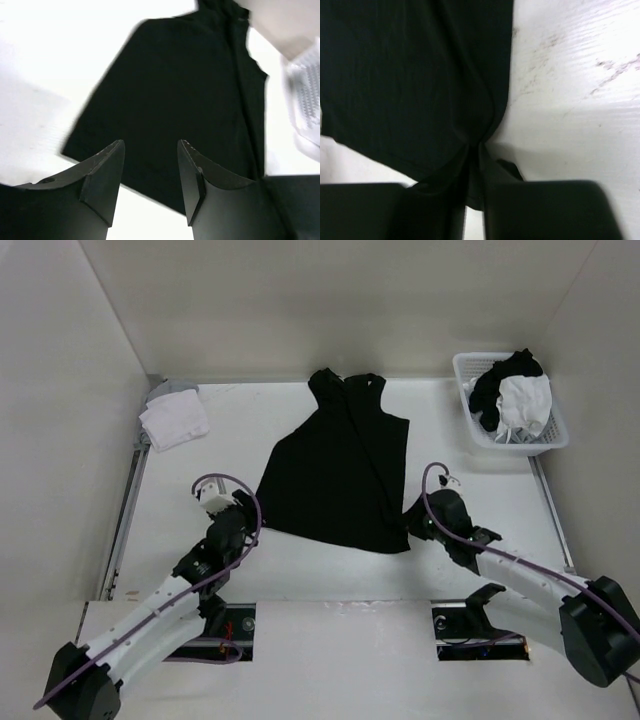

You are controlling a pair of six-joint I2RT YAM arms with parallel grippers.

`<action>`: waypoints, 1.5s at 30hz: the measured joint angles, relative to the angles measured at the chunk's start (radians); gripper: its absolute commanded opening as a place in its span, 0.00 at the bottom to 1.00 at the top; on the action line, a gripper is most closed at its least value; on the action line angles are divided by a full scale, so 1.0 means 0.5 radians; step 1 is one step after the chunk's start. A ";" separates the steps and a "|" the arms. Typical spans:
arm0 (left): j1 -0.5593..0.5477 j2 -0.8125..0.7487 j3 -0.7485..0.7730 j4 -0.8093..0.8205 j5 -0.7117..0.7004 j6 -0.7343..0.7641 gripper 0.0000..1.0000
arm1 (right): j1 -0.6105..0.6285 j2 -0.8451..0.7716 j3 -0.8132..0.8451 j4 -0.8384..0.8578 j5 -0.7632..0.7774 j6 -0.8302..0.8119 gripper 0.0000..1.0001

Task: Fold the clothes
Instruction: Flatten the tank top out

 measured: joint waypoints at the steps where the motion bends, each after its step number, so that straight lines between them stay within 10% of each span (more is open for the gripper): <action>1: 0.038 0.063 0.002 0.005 -0.003 -0.014 0.46 | -0.021 -0.005 0.000 0.003 -0.002 0.007 0.38; 9: 0.320 0.888 0.120 0.005 0.157 -0.050 0.44 | 0.001 -0.208 -0.005 -0.066 0.017 0.028 0.47; 26: 0.436 1.099 0.159 0.089 0.175 -0.095 0.40 | 0.270 -0.233 -0.123 -0.214 0.183 0.241 0.47; 34: 0.552 1.120 0.160 0.095 0.288 -0.087 0.06 | 0.399 -0.236 -0.126 -0.371 0.295 0.359 0.47; 45: 0.732 0.349 0.154 -0.056 0.433 -0.041 0.02 | 0.508 -0.242 -0.064 -0.590 0.449 0.461 0.49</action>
